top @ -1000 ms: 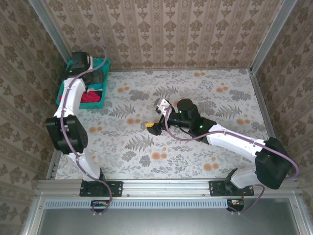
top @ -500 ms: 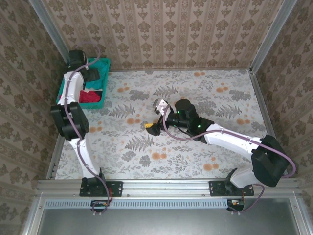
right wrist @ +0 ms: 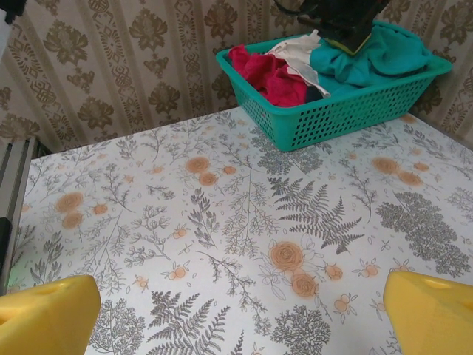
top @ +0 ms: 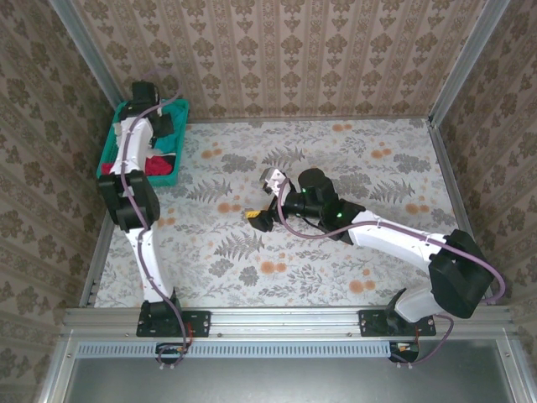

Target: Fold and stack the t-shirts

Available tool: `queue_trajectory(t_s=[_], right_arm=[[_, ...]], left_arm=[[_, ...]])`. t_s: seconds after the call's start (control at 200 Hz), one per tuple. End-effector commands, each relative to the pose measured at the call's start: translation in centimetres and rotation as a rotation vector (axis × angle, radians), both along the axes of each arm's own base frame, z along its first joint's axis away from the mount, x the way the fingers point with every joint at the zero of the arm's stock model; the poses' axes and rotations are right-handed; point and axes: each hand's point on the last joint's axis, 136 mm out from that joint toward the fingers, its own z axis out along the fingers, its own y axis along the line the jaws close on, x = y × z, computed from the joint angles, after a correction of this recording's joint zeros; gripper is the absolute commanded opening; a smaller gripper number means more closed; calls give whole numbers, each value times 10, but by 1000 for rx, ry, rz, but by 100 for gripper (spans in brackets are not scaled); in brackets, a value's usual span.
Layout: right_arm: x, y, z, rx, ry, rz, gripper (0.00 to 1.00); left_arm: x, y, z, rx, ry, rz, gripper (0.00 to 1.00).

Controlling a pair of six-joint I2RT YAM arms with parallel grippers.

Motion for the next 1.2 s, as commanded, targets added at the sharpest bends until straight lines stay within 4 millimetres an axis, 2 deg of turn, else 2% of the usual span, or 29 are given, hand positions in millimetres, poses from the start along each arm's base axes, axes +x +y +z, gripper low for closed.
queue_trajectory(t_s=[0.0,0.175,0.37,0.45,0.565,0.71,0.855,0.905,0.92,0.98,1.085,1.195], right_arm=[[-4,7,17,26,-19,38,100],[-6,0,16,11,-26,19,100],[-9,-2,14,22,-16,18,100],[-10,-3,11,22,-11,17,100],[-9,-3,10,27,-11,13,100],[-8,-3,11,51,-12,7,100],[-9,-3,11,57,-11,8,100],[-9,-3,11,60,-9,7,100],[-9,-3,11,62,-10,6,100],[-8,-4,10,68,-11,-4,100],[1,-6,22,104,-48,-50,100],[8,-2,35,128,-81,-55,100]], left_arm=[[-15,-11,100,87,-185,-37,0],[-39,-41,183,153,-354,-127,0],[-80,-78,277,215,-572,-241,0],[-100,-97,310,210,-658,-294,0],[-128,-130,346,180,-758,-391,0],[-159,-174,373,169,-839,-511,0],[-185,-208,391,154,-900,-597,0],[-189,-212,397,153,-916,-605,0],[-195,-224,398,142,-922,-635,0],[-203,-237,403,134,-937,-668,0],[-216,-259,407,117,-953,-731,0],[-230,-273,416,97,-978,-770,0]])
